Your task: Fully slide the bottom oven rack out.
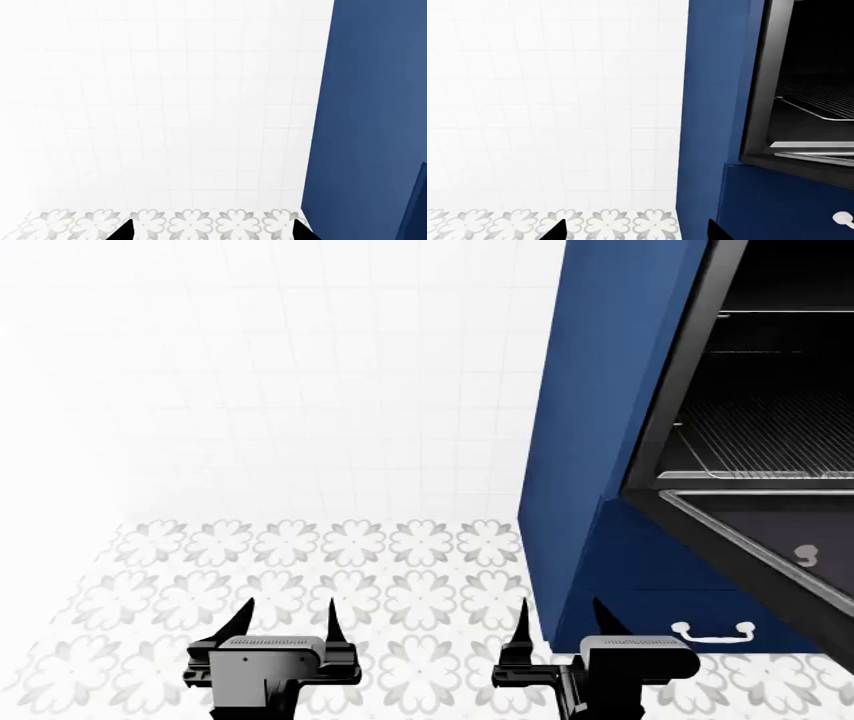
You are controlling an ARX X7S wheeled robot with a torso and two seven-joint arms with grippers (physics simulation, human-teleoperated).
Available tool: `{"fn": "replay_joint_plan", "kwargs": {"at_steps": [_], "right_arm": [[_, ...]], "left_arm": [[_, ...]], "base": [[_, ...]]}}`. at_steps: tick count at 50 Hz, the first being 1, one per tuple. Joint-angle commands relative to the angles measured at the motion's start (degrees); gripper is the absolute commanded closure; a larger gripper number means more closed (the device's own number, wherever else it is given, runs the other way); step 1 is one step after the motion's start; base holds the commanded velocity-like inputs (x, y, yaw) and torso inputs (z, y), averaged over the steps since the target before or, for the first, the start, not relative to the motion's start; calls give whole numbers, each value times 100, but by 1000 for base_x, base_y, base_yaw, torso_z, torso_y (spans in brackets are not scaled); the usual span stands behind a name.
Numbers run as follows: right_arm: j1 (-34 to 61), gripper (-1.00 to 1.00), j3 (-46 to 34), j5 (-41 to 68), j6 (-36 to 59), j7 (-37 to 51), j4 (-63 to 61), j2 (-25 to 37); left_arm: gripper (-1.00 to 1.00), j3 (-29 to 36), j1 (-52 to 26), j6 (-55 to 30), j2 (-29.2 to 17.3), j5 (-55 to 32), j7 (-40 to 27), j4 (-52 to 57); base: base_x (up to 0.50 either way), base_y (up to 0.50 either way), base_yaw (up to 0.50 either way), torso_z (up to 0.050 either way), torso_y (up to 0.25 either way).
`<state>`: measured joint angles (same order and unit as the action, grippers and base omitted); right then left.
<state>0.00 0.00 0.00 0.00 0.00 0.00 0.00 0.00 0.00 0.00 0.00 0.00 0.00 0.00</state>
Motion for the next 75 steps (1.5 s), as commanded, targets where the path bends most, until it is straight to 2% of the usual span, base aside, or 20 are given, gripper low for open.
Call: {"fn": "replay_joint_plan", "kwargs": {"at_steps": [1, 5, 7, 12, 19, 25, 26, 28, 30, 31, 33, 34, 35, 36, 38, 40, 52, 57, 63, 75], "right_arm": [[3, -100, -94, 118, 33, 119, -11, 85], [-28, -100, -164, 293, 98, 195, -75, 173], [-68, -100, -198, 381, 173, 197, -195, 206], [-288, -100, -261, 667, 718, 193, -1036, 297], [-35, -100, -97, 1369, 3794, 714, -4175, 643], [1267, -100, 639, 2281, 6812, 996, -5862, 866], [1550, -100, 839, 2673, 7244, 1147, -5994, 943], [2216, -100, 1414, 4270, 7848, 2341, -5997, 1476], [3047, -100, 2382, 5989, 8847, 3455, -5974, 1610], [3310, -100, 2610, 6848, 8972, 4189, -5758, 1790], [4738, -100, 1006, 8567, 7253, 5908, -4869, 3509], [5265, -100, 631, 9427, 6607, 6767, -4797, 4368], [5622, -100, 401, 10286, 6415, 7627, -4752, 4741], [5869, -100, 253, 11146, 6286, 8407, -4719, 4887], [6190, -100, 47, 12864, 6134, 8541, -4680, 5068], [6396, -100, -94, 13234, 6046, 8607, -4651, 5187], [7897, -100, -1209, 14133, 5624, 8897, -4407, 5923], [8313, -100, -1515, 14214, 5523, 8846, -4319, 6128], [8339, -100, -1484, 14126, 5492, 8663, -4337, 6260], [7725, -100, -1109, 13741, 5455, 8228, -4283, 6488]], "left_arm": [[-100, 106, 5, 141, -79, 44, -250, -32], [-100, 173, 26, 291, -111, 203, -801, -26], [-100, 146, 71, -297, -141, -114, -729, 276], [-100, 351, 291, -1382, -271, 50, -836, 1423], [-100, 303, -166, -4760, -544, -72, -722, 4445], [-100, 165, -1564, -7643, -1136, -362, -442, 5998], [-100, -35, -1973, -7975, -1374, -1014, -786, 5999], [-100, -1359, -2977, -8958, -2058, -2733, -2505, 5999], [-100, -1811, -3655, -8961, -2699, -4451, -4224, 5377], [-100, -1521, -3937, -8610, -3075, -5311, -5083, 5064], [-100, -324, -5340, -7268, -4744, -7030, -6802, 4588], [-100, -25, -5795, -7034, -5060, -7889, -7661, 4508], [-100, 208, -6118, -6891, -5272, -8749, -8521, 4468], [-100, 400, -6349, -6772, -5436, -9608, -8944, 4458], [-100, 766, -6701, -6584, -5723, -11327, -8959, 4458], [-100, 1043, -6957, -6464, -5916, -12821, -8945, 4439], [-100, 1660, -7874, -6211, -6332, -13354, -8823, 4024], [-100, 1439, -7832, -5963, -6486, -13400, -8625, 3993], [-100, 1680, -7969, -5897, -6581, -13373, -8790, 3949], [-100, 1725, -8073, -5915, -6498, -13335, -8451, 3989]], "base": [[0, 0, 0, 0, 0], [0, 0, 0, 0, 0], [0, 0, 0, 0, 0], [0, 0, 0, 0, 0], [0, 0, 0, 47, 27], [0, 0, 0, 50, 24], [0, 0, 0, 50, 25], [0, 0, 0, 50, 24], [0, 0, 0, 50, 25], [0, 0, 0, 50, 23], [0, 0, 0, 50, 70], [0, 0, 0, 50, 57], [0, 0, 0, 50, 53], [0, 0, 0, 50, 53], [0, 0, 0, 50, 54], [0, 0, 0, 50, 54], [0, 0, 0, 50, 53], [0, -184, 0, 30, 38], [0, -458, 0, 0, 0], [0, -500, 0, 0, 0]]}}
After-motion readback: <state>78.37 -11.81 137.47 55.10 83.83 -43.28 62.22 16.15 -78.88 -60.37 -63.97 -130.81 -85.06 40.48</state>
